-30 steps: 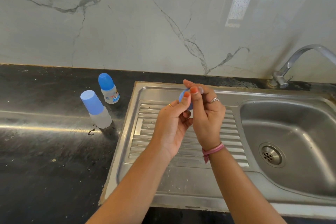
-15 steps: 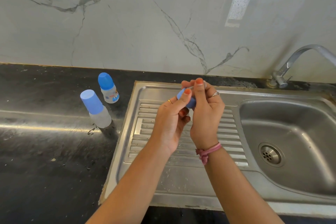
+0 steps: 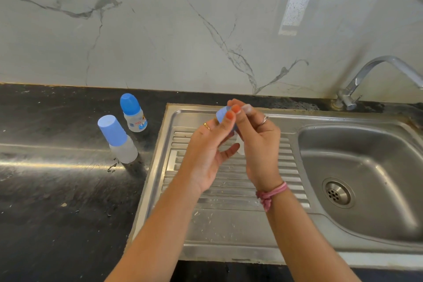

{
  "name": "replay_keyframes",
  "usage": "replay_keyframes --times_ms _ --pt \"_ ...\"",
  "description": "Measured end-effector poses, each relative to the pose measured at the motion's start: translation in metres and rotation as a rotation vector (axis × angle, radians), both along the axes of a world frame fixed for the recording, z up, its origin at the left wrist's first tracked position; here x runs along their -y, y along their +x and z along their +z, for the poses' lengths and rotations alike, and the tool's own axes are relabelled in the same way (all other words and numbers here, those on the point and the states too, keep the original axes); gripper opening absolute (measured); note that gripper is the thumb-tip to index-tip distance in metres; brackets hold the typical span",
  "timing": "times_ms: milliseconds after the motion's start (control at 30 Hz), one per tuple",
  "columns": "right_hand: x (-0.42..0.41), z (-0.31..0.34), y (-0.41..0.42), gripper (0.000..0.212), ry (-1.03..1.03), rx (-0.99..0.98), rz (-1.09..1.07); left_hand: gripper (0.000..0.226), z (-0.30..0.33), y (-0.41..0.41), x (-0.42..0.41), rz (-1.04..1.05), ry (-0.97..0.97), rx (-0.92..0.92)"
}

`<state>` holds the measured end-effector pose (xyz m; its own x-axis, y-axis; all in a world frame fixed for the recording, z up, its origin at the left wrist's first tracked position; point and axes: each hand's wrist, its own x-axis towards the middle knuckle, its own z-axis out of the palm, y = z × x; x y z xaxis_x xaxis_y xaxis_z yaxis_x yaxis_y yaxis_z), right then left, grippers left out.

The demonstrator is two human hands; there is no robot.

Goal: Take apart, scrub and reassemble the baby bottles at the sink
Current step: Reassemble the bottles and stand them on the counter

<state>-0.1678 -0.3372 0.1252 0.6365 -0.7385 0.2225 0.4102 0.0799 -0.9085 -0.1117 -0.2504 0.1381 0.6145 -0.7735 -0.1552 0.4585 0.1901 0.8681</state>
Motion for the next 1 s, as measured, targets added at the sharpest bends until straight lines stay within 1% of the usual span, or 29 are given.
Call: replay_keyframes --times_ms 33,67,167,233,300,400,500,567,633,700,733,800,867,933,1000 --pt "-0.003 -0.001 0.001 0.008 -0.003 -0.021 -0.024 0.037 -0.002 -0.004 0.0 0.021 0.002 0.049" --pt "-0.003 -0.002 0.002 0.007 -0.035 -0.054 -0.029 0.034 -0.003 -0.006 -0.001 0.042 0.005 0.06" --pt "0.003 -0.001 0.001 0.014 -0.173 -0.12 -0.007 0.03 -0.002 -0.008 -0.004 0.075 0.025 0.009" --pt "0.004 0.0 0.002 0.018 -0.251 -0.075 -0.022 0.032 0.0 -0.007 -0.003 0.069 0.028 0.014" --pt "0.002 -0.001 0.003 0.02 -0.278 -0.031 -0.074 0.035 0.003 -0.006 -0.001 0.07 0.016 0.039" --pt "-0.002 0.001 0.007 0.027 -0.267 -0.043 -0.16 0.031 0.006 -0.006 0.001 0.07 0.017 0.078" --pt "-0.005 0.005 0.011 0.033 -0.201 -0.044 -0.176 0.023 0.006 -0.01 0.003 0.1 0.047 0.101" --pt "-0.008 0.008 0.012 0.033 -0.148 -0.044 -0.162 0.026 0.005 -0.012 0.005 0.113 0.035 0.088" --pt "-0.007 0.012 0.013 0.03 -0.099 -0.066 -0.096 0.024 0.005 -0.011 0.007 0.12 -0.006 0.046" --pt "0.0 0.017 0.01 0.029 -0.018 -0.092 0.085 0.02 0.003 -0.005 0.005 0.113 -0.055 -0.021" --pt "0.007 0.019 0.007 0.032 0.004 -0.101 0.195 0.02 0.002 -0.002 0.003 0.096 -0.07 -0.044" --pt "0.022 0.022 0.0 0.037 0.013 -0.112 0.384 0.023 -0.002 0.002 -0.002 0.048 -0.076 -0.08" --pt "0.033 0.02 -0.009 0.037 0.02 -0.101 0.512 0.028 -0.006 0.005 -0.004 0.022 -0.053 -0.14" --pt "0.037 0.016 -0.013 0.037 -0.023 -0.105 0.555 0.033 -0.008 0.007 -0.004 0.01 -0.026 -0.217" --pt "0.036 0.012 -0.013 0.033 -0.073 -0.123 0.469 0.034 -0.01 0.007 -0.003 -0.019 -0.006 -0.248"
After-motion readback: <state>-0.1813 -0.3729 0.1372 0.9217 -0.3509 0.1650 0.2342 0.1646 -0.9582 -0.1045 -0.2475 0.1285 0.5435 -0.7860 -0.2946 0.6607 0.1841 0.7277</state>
